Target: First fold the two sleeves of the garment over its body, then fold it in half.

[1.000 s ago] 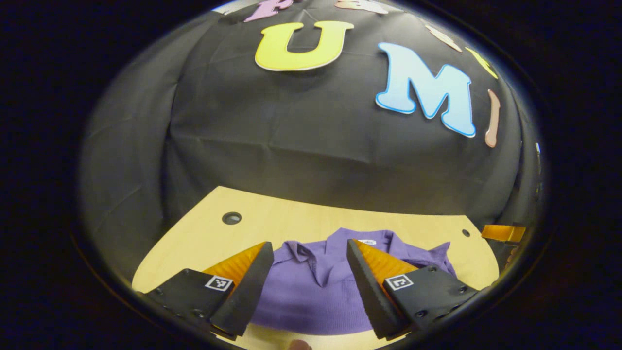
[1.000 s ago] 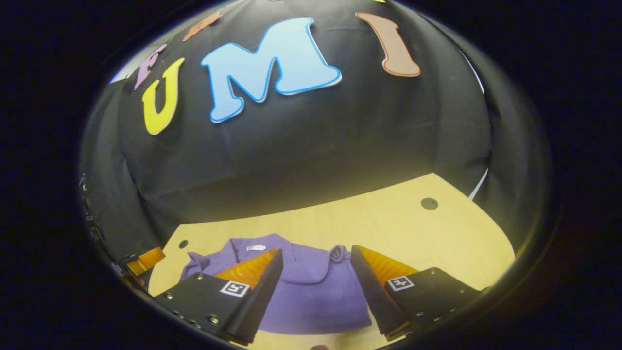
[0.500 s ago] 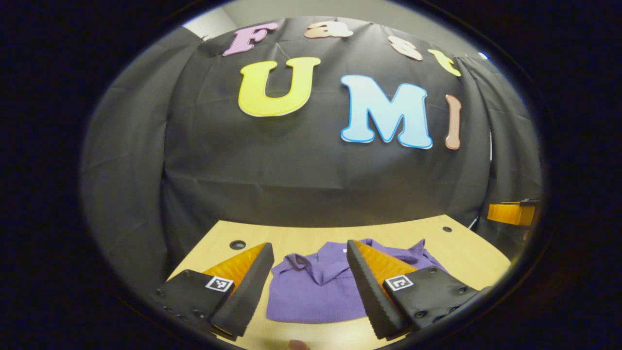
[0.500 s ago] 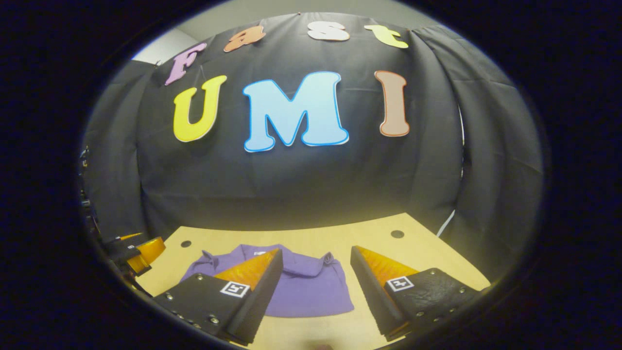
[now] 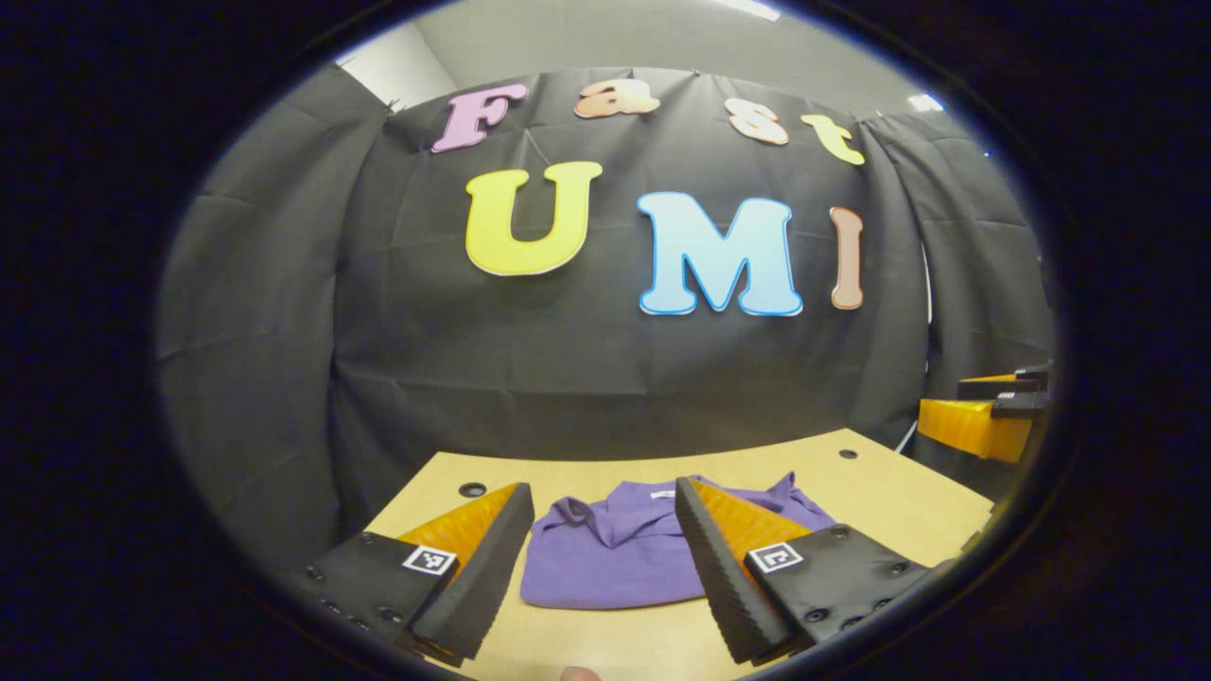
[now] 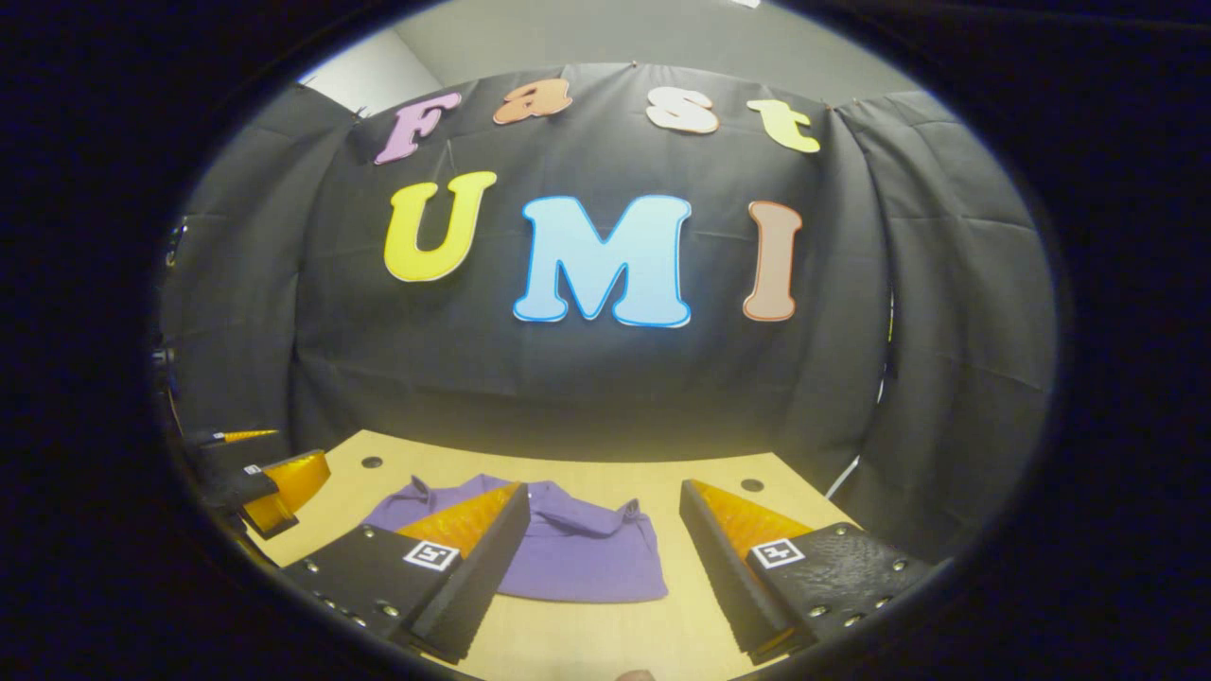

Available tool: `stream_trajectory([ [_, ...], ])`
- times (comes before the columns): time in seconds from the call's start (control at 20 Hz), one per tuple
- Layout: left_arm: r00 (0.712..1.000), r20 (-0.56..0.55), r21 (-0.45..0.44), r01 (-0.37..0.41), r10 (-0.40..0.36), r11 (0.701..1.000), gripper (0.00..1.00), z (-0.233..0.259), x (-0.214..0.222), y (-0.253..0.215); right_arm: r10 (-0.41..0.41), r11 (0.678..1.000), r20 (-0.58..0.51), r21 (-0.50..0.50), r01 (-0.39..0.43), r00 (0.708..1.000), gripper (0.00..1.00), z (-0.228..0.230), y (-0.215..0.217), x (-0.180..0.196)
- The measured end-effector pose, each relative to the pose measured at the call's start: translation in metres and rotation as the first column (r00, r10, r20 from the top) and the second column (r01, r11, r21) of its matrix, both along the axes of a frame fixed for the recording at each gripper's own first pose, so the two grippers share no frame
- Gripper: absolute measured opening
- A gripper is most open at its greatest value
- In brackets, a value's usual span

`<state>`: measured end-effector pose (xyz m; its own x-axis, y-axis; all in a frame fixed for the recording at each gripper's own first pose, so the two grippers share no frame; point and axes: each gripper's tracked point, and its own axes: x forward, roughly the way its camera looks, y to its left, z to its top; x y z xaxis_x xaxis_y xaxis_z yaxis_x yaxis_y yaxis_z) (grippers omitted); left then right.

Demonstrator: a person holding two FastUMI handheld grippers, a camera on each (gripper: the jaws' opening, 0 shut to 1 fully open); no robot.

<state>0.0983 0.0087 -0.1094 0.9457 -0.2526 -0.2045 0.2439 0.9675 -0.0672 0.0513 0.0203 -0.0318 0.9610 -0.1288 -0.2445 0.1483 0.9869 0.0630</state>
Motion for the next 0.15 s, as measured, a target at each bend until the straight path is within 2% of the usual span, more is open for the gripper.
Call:
stream_trajectory([
  [0.15,1.000,0.020,0.019,0.000,-0.001,1.000,0.94,0.0107,-0.0114,-0.0016,0.005,1.000,0.005,-0.027,-0.004,1.000,0.96,0.0010,0.0014,-0.0123],
])
